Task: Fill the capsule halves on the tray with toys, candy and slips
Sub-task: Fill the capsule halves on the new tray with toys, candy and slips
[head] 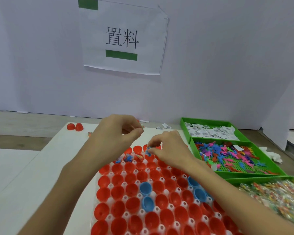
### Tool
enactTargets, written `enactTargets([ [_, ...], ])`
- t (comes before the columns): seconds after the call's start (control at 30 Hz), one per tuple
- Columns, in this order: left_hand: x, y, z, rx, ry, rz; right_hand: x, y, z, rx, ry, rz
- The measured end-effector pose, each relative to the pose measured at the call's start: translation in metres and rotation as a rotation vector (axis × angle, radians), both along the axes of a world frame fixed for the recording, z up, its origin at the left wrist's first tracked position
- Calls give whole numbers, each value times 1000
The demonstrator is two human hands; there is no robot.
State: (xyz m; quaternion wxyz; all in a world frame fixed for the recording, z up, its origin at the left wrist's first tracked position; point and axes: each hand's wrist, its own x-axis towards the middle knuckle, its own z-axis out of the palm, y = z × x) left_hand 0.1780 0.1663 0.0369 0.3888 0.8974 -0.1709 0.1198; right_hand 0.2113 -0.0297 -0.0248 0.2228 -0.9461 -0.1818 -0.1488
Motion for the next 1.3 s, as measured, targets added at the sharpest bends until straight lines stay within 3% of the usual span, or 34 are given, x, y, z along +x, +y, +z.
enactTargets([
  [0.13, 1, 2, 3, -5, 10, -8, 1, 4, -9, -149, -27, -5],
  [0.27, 1, 2, 3, -6, 17, -9, 3, 5, -11, -162, 13, -9],
  [0.5, 0, -1, 3, -2, -7, -10, 7, 7, -8, -48, 142, 38],
  [0.67, -4, -3, 4, -23, -37, -22, 9, -8, -7, 165, 286, 81],
  [0.8, -7, -9, 2, -37, -64, -43, 6, -23, -10, 256, 270, 86],
  [0.93, -11, -22, -6, -25, -76, -115, 16, -56, -7, 302, 99, -92],
  [1.03, -10, -25, -11, -12, -91, -97, 30, -93, -8, 155, 59, -303],
  [1.2, -1, -5, -16, -161, -155, 102, 49, -162, -10, -230, 321, -697],
  [1.3, -3, 14, -32, -257, -158, 259, 53, -181, -12, -195, 426, -754],
])
